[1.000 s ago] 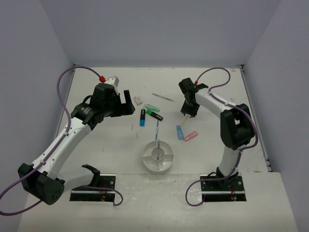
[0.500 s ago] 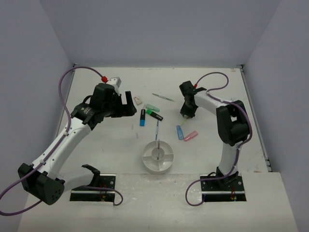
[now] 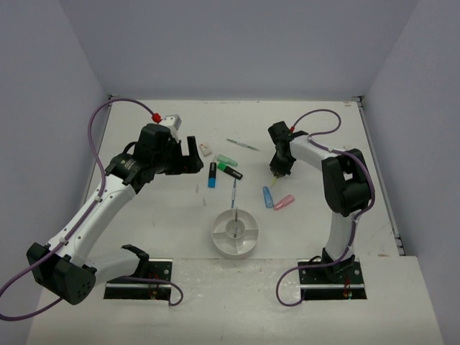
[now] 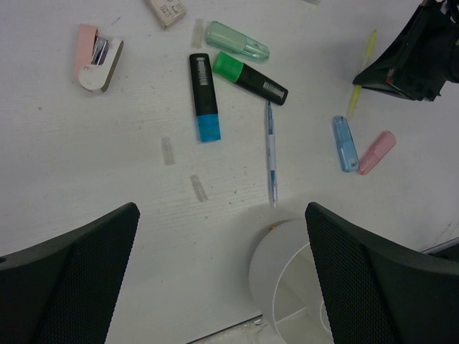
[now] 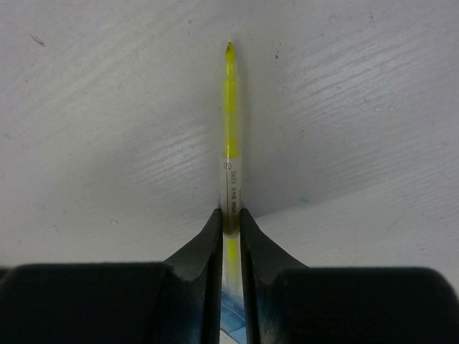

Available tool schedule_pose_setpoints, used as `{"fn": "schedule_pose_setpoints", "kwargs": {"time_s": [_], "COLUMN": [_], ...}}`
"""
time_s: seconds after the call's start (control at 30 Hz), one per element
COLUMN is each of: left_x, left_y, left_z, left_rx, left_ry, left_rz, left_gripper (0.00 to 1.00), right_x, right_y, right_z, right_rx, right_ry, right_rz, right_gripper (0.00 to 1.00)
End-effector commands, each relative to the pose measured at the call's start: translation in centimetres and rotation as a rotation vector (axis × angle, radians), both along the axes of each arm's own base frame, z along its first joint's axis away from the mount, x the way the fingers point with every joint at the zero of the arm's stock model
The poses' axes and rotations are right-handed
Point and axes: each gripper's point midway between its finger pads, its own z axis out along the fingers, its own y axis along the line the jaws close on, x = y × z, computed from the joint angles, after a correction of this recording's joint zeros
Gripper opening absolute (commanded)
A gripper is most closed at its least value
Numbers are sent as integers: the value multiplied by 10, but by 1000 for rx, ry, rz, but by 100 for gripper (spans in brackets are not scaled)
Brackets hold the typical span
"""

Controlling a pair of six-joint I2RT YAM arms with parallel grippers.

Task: Sort the stationery into containers
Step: Pick up the pen from the center of the board.

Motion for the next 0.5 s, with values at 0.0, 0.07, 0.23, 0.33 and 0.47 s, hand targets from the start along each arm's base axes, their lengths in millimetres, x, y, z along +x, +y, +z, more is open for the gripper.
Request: {"fn": "schedule_pose_setpoints", "kwargs": {"time_s": [0.0, 0.07, 0.23, 0.33, 0.47], "left_x": [0, 0, 1, 3, 9], "left_y": [1, 1, 0, -3, -8], "left_z": [9, 9, 6, 3, -8], "left_rx": [6, 9, 4, -9, -29], "left_ry": [-32, -31, -23, -2, 50], "left_rz": [-35, -34, -30, -19, 25], "left_gripper": [100, 100, 100, 100, 100], "right_x": [3, 3, 17, 39, 51], "right_y": [-1, -1, -1, 6, 12], "right_z": [-2, -2, 15, 64, 166], "right_rx": [6, 6, 4, 30, 76], "right_ry": [5, 5, -52, -181, -421], "right_rz": [-22, -20, 6, 69, 181], "right_gripper": [5, 1, 0, 0, 0]}}
